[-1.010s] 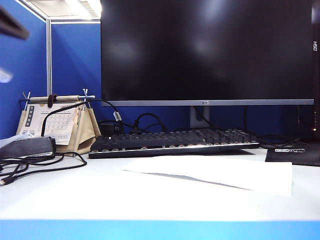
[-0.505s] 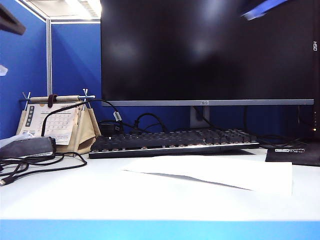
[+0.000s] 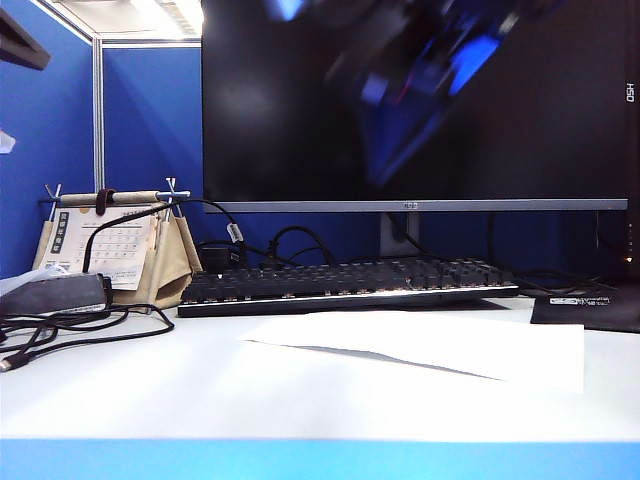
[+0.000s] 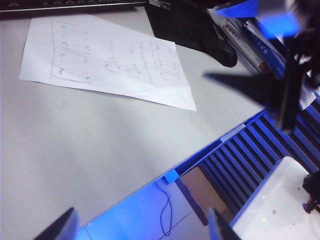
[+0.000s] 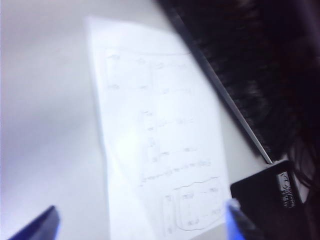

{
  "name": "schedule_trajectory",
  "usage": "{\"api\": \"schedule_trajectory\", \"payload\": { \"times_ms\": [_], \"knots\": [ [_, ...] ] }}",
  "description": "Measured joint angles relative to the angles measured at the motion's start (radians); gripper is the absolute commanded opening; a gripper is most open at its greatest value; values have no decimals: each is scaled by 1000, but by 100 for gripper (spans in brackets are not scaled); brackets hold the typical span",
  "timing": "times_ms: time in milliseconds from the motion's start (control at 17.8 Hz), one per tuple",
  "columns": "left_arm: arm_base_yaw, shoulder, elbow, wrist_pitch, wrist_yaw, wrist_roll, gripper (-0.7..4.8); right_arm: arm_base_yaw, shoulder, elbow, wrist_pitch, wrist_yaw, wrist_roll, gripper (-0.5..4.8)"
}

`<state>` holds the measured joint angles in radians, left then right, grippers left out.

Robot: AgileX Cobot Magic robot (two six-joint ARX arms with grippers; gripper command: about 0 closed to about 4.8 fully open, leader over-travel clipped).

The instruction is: Put a wrinkled paper upside down.

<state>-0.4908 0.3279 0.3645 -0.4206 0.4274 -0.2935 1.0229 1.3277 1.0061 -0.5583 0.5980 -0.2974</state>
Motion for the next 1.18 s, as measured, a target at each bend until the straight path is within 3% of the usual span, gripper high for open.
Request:
{"api": "schedule_trajectory", "payload": {
  "times_ms": [224,393,786,1179],
  "knots": [
    [0,0,0,0,-2,21,341,35,200,4,23,-27,4,453],
    [0,0,0,0,-5,28,341,-31,338,81,48,-157,4,453],
    [0,-2,0,0,-5,28,341,-151,453,193,62,-250,-13,453],
    [0,-2,0,5,-5,28,341,-154,566,211,140,-245,-44,452]
  ]
}}
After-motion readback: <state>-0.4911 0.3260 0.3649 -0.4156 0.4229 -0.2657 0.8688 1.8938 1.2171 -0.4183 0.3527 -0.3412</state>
